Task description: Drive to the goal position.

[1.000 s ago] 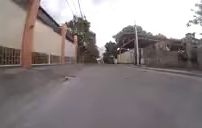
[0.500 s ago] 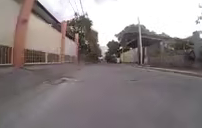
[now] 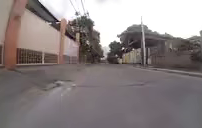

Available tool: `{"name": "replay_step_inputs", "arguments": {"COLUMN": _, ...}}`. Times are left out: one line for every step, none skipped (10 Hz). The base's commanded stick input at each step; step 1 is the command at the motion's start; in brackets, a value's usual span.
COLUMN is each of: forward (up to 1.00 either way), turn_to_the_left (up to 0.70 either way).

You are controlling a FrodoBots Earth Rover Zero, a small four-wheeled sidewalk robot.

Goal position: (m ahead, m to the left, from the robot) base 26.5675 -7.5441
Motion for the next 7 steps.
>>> {"name": "replay_step_inputs", "arguments": {"forward": 1.00, "turn_to_the_left": 0.00}}
{"name": "replay_step_inputs", "arguments": {"forward": 1.00, "turn_to_the_left": 0.00}}
{"name": "replay_step_inputs", "arguments": {"forward": 1.00, "turn_to_the_left": 0.00}}
{"name": "replay_step_inputs", "arguments": {"forward": 1.00, "turn_to_the_left": 0.00}}
{"name": "replay_step_inputs", "arguments": {"forward": 1.00, "turn_to_the_left": 0.00}}
{"name": "replay_step_inputs", "arguments": {"forward": 1.00, "turn_to_the_left": 0.00}}
{"name": "replay_step_inputs", "arguments": {"forward": 1.00, "turn_to_the_left": 0.00}}
